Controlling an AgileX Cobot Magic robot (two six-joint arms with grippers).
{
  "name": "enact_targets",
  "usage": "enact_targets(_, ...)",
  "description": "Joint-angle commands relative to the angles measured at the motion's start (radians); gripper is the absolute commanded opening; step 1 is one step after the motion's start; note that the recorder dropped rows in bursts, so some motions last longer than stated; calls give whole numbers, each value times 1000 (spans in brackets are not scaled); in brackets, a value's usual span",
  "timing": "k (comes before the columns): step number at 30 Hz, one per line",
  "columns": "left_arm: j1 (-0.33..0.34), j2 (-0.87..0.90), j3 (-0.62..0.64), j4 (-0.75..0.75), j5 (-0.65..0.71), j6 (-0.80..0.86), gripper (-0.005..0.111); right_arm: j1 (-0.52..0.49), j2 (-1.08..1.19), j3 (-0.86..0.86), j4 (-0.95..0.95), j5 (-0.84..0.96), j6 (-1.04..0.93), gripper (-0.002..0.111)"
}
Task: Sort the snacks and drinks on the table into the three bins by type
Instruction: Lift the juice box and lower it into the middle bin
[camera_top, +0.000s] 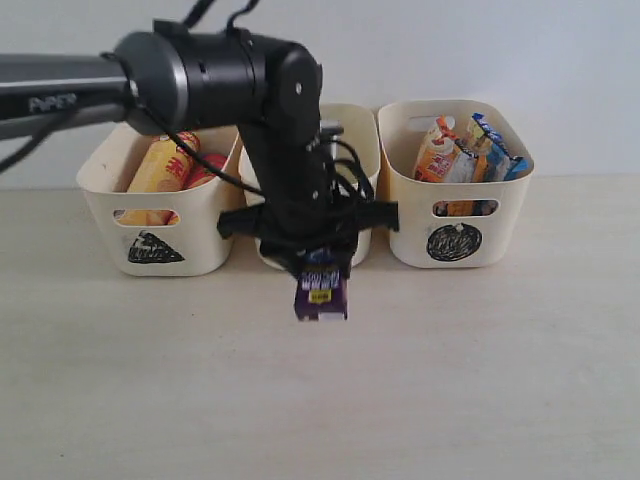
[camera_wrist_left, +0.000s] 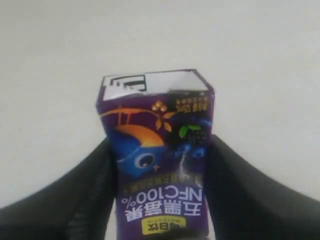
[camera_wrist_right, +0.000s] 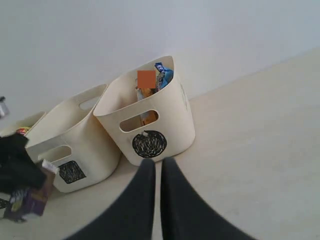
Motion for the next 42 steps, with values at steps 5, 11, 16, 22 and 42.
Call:
enact_targets(5,39,-148,-137,31,-285,107,4,1,-5,0,-2,-11,-6,0)
enact_targets(11,70,-117,-153,295,-567,138,4,1,-5,0,-2,-9,-6,0)
enact_targets(16,82,-20,-153,407,-657,138,4,1,-5,0,-2,-7,-9,0)
enact_targets(22,107,82,-153,419,-657,138,4,1,-5,0,-2,-7,-9,0)
enact_targets(42,138,110,-155,400,-558,114,60,1,-5,0,-2,-5,-9,0)
